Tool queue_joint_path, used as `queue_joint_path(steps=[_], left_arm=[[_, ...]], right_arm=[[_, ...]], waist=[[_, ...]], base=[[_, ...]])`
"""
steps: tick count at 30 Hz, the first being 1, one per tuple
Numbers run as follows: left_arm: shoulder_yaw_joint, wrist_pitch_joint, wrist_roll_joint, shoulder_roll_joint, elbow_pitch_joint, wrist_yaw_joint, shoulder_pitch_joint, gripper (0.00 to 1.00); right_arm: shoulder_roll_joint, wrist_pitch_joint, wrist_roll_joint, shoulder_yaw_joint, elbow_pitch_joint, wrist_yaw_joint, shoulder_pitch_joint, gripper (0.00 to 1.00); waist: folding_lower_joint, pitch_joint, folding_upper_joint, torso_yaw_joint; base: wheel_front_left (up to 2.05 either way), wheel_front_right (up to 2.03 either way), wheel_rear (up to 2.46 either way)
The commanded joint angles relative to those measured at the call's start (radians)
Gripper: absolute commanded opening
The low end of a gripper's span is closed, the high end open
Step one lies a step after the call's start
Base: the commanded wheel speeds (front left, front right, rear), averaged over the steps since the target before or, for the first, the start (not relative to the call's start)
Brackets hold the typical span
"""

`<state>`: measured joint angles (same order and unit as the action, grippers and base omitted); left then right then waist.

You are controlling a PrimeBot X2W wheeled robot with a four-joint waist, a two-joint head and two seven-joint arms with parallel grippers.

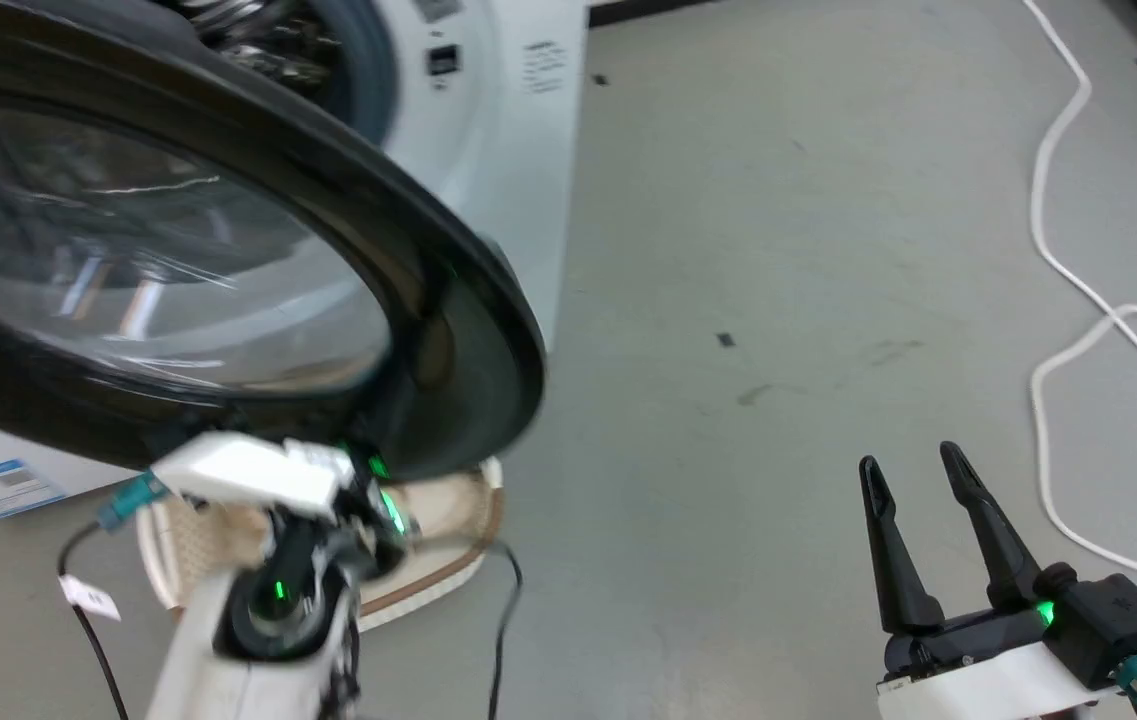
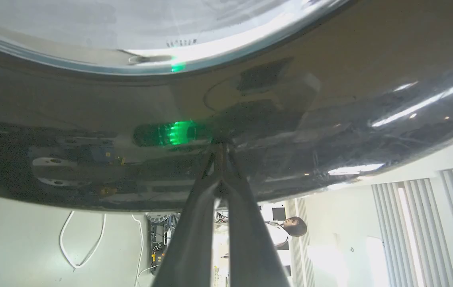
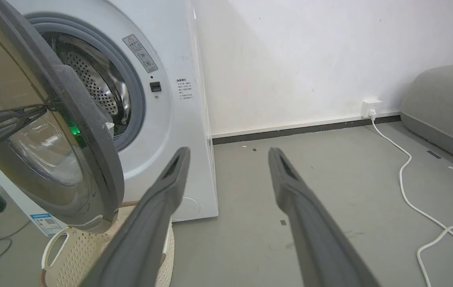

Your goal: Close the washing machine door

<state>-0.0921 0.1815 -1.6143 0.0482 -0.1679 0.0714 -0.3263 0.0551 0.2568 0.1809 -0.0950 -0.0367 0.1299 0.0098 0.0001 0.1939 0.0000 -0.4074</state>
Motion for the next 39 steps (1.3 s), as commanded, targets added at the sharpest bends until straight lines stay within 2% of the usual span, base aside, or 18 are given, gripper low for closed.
queue_joint_path(steps=[1, 5, 10, 16, 22, 24, 29, 32, 35, 38, 39], left_arm=[[0.004, -0.013, -0.003, 0.002, -0.010, -0.004, -0.031, 0.00], [0.010, -0.071, 0.006, 0.002, -0.082, -0.007, -0.128, 0.00], [-0.010, -0.072, 0.003, 0.002, -0.147, 0.010, -0.175, 0.00], [-0.056, -0.049, 0.022, 0.005, -0.152, 0.039, -0.119, 0.00], [-0.124, -0.085, 0.155, 0.064, -0.057, 0.056, 0.011, 0.00], [-0.141, -0.125, 0.236, 0.109, -0.016, 0.057, 0.053, 0.00], [-0.179, -0.306, 0.539, 0.241, 0.056, 0.058, 0.125, 0.00], [-0.163, -0.405, 0.701, 0.292, 0.081, 0.019, 0.151, 0.00], [-0.128, -0.438, 0.847, 0.306, 0.124, -0.036, 0.179, 0.00], [-0.060, -0.442, 0.984, 0.283, 0.193, -0.089, 0.214, 0.00], [-0.039, -0.443, 1.031, 0.272, 0.215, -0.098, 0.228, 0.24]], right_arm=[[-0.005, 0.005, 0.007, -0.001, -0.005, 0.001, -0.014, 1.00], [-0.005, 0.005, 0.016, -0.003, -0.005, 0.001, -0.014, 1.00], [-0.005, 0.005, 0.019, 0.006, -0.003, 0.001, -0.009, 1.00], [-0.005, 0.005, 0.010, 0.009, -0.005, 0.001, -0.004, 1.00], [-0.005, 0.005, -0.009, 0.019, -0.005, 0.001, 0.008, 1.00], [-0.005, 0.005, -0.015, 0.026, -0.006, 0.001, 0.012, 1.00], [-0.005, 0.005, -0.034, 0.033, -0.008, 0.001, 0.023, 1.00], [-0.004, 0.005, -0.040, 0.033, -0.009, 0.001, 0.028, 1.00], [0.000, 0.005, -0.042, 0.031, -0.008, 0.001, 0.031, 1.00], [0.006, 0.005, -0.041, 0.024, -0.008, 0.001, 0.033, 1.00], [0.008, 0.005, -0.041, 0.023, -0.009, 0.001, 0.034, 1.00]], waist=[[-0.0001, 0.014, 0.0000, -0.025], [-0.0001, 0.018, 0.0000, -0.039], [-0.0001, 0.003, 0.0000, -0.023], [-0.0001, -0.035, 0.0000, 0.036], [-0.0001, -0.080, 0.0000, 0.123], [-0.0001, -0.091, 0.0000, 0.154], [-0.0001, -0.110, 0.0000, 0.232], [-0.0001, -0.119, 0.0000, 0.272], [-0.0001, -0.129, 0.0000, 0.306], [-0.0001, -0.138, 0.0000, 0.333], [-0.0001, -0.141, 0.0000, 0.342]], base=[[0.00, 0.00, 0.00], [0.00, 0.00, 0.00], [0.00, 0.00, 0.00], [0.00, 0.00, 0.00], [0.00, 0.00, 0.00], [0.00, 0.00, 0.00], [0.00, 0.00, 0.00], [0.00, 0.00, 0.00], [0.00, 0.00, 0.00], [0.00, 0.00, 0.00], [0.00, 0.00, 0.00]])
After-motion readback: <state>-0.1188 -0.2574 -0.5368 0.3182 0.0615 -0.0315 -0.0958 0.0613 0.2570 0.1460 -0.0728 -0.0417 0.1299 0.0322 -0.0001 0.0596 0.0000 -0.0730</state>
